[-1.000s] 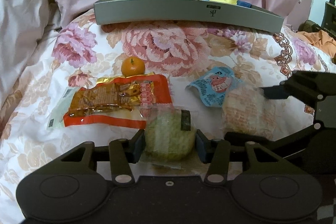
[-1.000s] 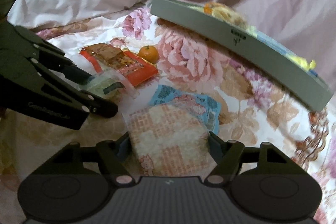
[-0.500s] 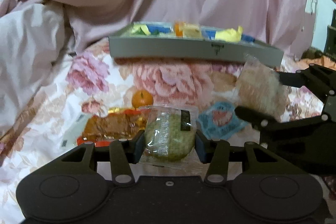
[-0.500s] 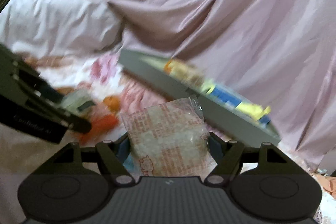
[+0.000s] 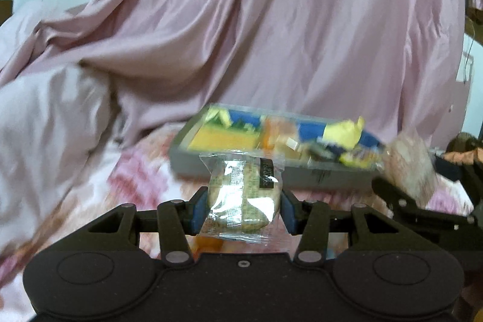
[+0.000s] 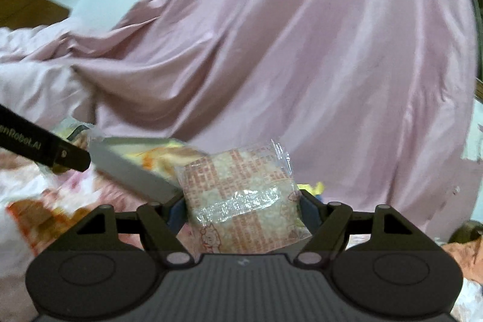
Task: Organize snacks
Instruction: 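Lift the green cake and rice cake and carry both over the grey tray, then lower both cakes into the tray and open both grippers, then withdraw both grippers from the tray toward the remaining snacks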
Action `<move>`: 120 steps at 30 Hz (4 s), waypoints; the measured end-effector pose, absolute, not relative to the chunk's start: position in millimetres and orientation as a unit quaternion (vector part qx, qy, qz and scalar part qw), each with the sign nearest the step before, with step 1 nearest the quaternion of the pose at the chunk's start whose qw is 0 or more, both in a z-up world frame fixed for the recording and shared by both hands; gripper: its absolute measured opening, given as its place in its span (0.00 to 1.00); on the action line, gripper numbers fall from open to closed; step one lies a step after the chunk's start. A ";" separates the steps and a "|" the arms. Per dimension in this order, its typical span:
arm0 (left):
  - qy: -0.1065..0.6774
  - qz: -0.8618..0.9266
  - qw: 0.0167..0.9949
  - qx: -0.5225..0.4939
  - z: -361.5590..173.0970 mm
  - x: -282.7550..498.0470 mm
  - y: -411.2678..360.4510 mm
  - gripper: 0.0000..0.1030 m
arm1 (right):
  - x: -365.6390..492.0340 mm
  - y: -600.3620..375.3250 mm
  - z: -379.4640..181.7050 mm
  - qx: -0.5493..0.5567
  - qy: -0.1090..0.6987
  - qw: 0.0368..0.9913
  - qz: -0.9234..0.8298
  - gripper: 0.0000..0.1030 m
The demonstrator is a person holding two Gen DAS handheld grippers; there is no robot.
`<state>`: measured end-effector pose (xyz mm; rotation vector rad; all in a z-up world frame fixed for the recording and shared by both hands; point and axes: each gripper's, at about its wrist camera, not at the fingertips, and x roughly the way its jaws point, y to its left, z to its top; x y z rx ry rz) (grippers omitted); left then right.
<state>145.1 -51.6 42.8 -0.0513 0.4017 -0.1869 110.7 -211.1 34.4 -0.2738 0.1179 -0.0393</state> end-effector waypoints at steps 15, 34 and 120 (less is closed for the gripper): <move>0.167 -0.133 0.977 -0.031 83.5 233.0 -133.9 0.49 | 164.2 -265.0 54.1 -0.075 0.038 0.994 -0.075 0.76; 0.230 -0.133 0.963 -0.031 57.3 288.3 -164.3 0.49 | 211.3 -289.4 40.6 -0.047 0.102 0.990 -0.080 0.76; 0.238 -0.014 0.971 -0.015 68.1 70.4 15.6 0.99 | 17.6 -177.4 56.0 -0.096 0.109 0.986 0.080 1.00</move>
